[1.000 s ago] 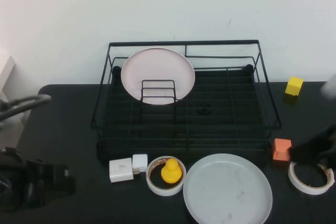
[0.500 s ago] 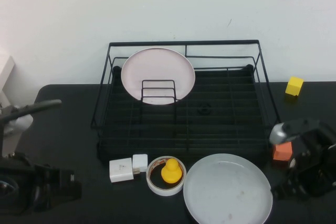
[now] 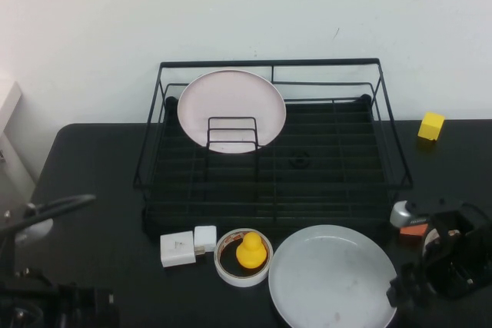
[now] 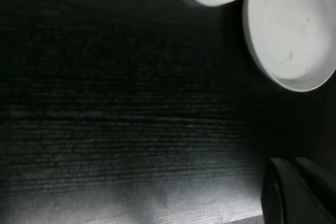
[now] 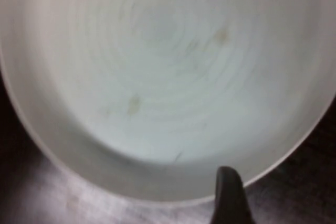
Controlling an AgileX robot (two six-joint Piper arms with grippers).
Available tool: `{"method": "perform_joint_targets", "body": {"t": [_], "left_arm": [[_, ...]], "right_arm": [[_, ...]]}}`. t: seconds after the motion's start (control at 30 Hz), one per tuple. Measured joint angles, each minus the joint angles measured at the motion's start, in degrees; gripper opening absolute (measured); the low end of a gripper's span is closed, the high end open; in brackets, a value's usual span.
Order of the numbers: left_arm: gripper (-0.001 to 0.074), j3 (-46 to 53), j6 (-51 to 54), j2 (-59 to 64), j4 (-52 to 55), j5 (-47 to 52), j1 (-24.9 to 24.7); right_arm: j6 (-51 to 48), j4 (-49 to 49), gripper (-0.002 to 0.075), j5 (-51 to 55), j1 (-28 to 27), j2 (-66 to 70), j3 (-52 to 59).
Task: Place plate on rack
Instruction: Pick up the plate from the table
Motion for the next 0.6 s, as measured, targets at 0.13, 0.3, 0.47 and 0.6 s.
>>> {"method": "perform_joint_targets", "body": {"t": [0.13,0.3,0.47,0.6], "left_arm": [[-0.0002,1.25,-0.36,0.00,0.00,-1.38,0.00],[-0.0002,1.38,-0.51,0.00,-0.40,-2.25,0.00],[-0.0002,1.38,-0.51,0.00,-0.67,-2.25,0.00],[-0.0002,1.62,-0.51,0.00,-0.93,-2.25,0.00]], "right_arm": [[0.00,2.90,0.0430,-2.07,0.00,1.19,-0.61],[-0.36,4.07,0.0433,-1.21,0.00,6.11,-4.51],[-0.60,5.55,0.0419,0.63,0.00,10.98,-7.76],[-0.60,7.51,0.0304,1.66,0.00,12.49,-8.79]]}}
